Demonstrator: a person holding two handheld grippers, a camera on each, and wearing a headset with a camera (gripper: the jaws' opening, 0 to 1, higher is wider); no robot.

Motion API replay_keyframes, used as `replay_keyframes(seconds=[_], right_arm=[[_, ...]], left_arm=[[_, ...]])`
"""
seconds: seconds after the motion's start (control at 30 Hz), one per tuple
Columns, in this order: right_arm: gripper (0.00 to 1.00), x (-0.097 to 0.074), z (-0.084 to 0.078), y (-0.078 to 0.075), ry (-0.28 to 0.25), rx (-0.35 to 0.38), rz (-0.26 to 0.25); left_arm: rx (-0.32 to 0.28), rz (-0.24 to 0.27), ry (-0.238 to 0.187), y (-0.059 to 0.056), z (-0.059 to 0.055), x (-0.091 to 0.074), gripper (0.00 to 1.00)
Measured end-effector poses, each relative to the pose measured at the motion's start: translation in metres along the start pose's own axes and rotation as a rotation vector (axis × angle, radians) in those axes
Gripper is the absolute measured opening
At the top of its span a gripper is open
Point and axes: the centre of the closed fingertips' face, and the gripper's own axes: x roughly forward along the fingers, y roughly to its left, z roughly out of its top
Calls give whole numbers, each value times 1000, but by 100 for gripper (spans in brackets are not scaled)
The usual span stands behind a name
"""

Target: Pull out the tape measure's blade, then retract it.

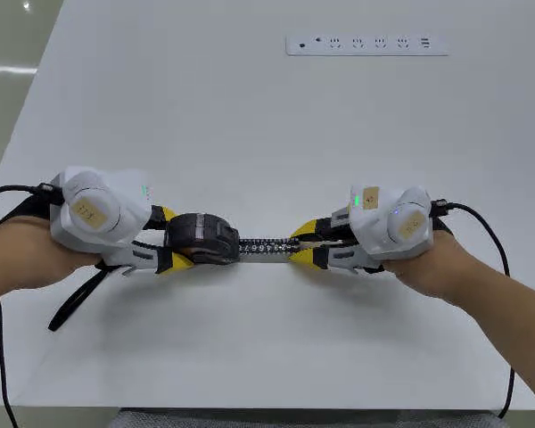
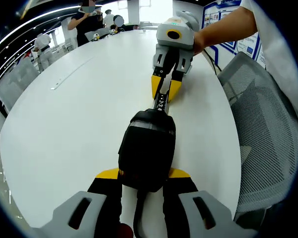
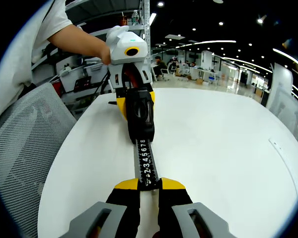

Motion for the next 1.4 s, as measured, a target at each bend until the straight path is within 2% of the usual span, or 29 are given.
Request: replay_keyframes(seconds=[0.9, 1.4], right_arm=[[9, -18, -10, -3, 16, -9, -20], [9, -33, -18, 2, 28, 10, -35]], left_arm=[[2, 1, -5, -2, 1, -2, 26], [12, -1, 1, -3, 2, -3, 26]])
